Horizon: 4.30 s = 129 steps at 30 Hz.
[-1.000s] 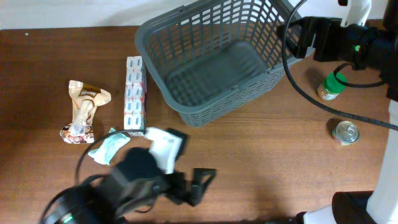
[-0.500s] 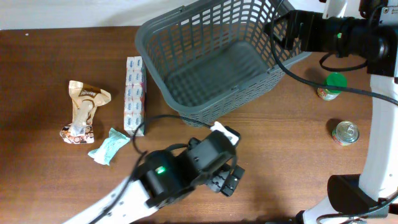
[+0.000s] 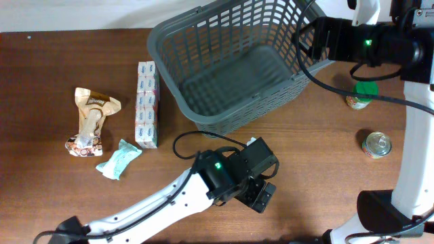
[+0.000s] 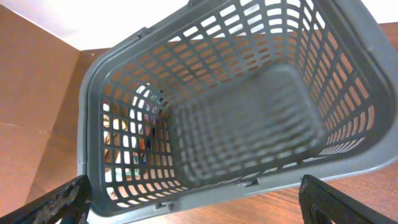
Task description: Pack container
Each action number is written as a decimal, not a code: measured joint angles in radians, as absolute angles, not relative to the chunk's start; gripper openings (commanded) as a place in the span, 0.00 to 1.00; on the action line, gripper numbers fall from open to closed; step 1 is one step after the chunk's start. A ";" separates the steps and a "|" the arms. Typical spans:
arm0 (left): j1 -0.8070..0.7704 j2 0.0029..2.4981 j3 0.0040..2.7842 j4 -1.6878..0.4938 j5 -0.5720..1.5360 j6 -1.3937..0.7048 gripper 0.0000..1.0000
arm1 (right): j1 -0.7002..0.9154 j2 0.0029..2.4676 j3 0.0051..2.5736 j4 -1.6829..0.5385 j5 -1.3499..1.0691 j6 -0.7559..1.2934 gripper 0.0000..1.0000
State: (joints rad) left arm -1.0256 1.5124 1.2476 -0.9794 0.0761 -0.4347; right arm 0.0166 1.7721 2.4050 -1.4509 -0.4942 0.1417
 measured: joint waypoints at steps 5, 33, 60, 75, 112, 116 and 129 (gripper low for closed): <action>-1.026 1.526 1.248 -0.978 0.093 -0.439 1.00 | 0.017 1.772 2.405 -1.450 -0.451 0.139 0.99; -1.026 1.483 1.549 -0.978 0.123 -0.358 1.00 | 0.017 1.772 2.405 -1.375 -0.350 0.130 0.99; -0.994 1.483 1.551 -0.981 -0.203 -0.421 0.36 | 0.017 1.906 2.405 -1.333 -0.356 0.134 0.36; -0.994 1.483 1.583 -0.950 -0.352 -0.423 0.02 | 0.018 1.984 2.405 -1.416 -0.180 0.190 0.04; -0.994 1.483 1.583 -0.952 -0.287 -0.443 0.02 | 0.018 1.985 2.405 -1.408 -0.043 0.176 0.04; -0.994 1.483 1.583 -0.952 -0.286 -0.445 0.02 | 0.018 1.985 2.405 -1.406 -0.046 0.175 0.04; -0.994 1.521 1.583 -0.952 -0.283 -0.447 0.01 | 0.018 1.985 2.325 -1.369 -0.046 0.176 0.04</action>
State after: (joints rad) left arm -0.9936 1.5208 1.5826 -0.9524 -0.2829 -0.4469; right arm 0.0177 1.9850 2.3249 -1.3693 -0.0460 0.1757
